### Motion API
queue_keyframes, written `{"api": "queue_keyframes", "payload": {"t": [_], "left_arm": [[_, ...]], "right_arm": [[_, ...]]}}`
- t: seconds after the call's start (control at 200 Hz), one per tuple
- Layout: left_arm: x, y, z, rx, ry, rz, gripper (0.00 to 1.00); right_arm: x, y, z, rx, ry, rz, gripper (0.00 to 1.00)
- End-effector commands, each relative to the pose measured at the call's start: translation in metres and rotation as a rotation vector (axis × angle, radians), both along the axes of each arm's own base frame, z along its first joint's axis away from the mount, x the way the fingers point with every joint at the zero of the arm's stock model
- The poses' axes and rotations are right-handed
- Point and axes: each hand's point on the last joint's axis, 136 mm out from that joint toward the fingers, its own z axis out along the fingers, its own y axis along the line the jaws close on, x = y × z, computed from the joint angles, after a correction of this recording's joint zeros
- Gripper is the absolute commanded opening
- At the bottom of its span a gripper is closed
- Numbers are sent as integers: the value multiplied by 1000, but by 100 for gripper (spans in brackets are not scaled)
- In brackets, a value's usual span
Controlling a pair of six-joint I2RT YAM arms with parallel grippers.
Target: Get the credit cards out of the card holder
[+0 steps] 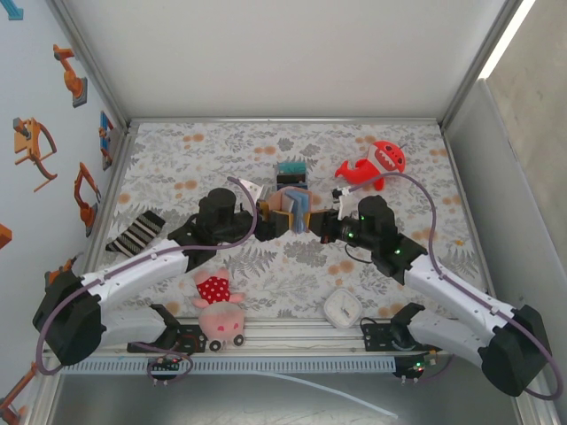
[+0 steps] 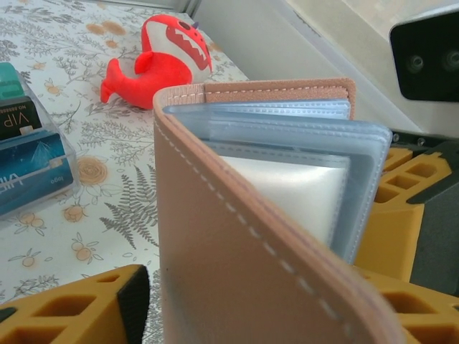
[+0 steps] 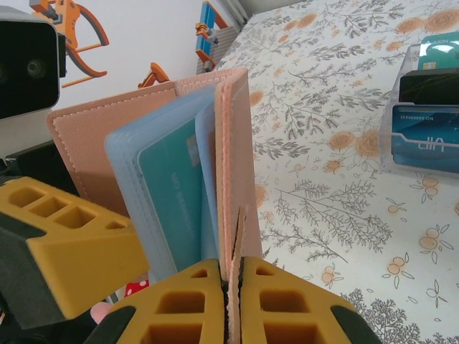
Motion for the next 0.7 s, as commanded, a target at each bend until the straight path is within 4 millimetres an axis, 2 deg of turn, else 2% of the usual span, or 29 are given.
{"api": "queue_keyframes", "payload": {"t": [0.0,0.19,0.426,0.601,0.696], "left_arm": [[-2,3,8,4,-29,4,57],[-3,8,8,14,-34,19,46],[-2,7,6,14,-28,19,42],[2,11,4,22,-32,50,42],[3,14,8,17,-45,71,51]], "right_arm": [[3,-2,26,15,-79,-22,0],[3,-8,29,-4,-88,-46,0],[2,-8,32,9,-87,-45,0],[1,-8,34,13,-88,-44,0],[0,-8,34,13,-87,-44,0]]}}
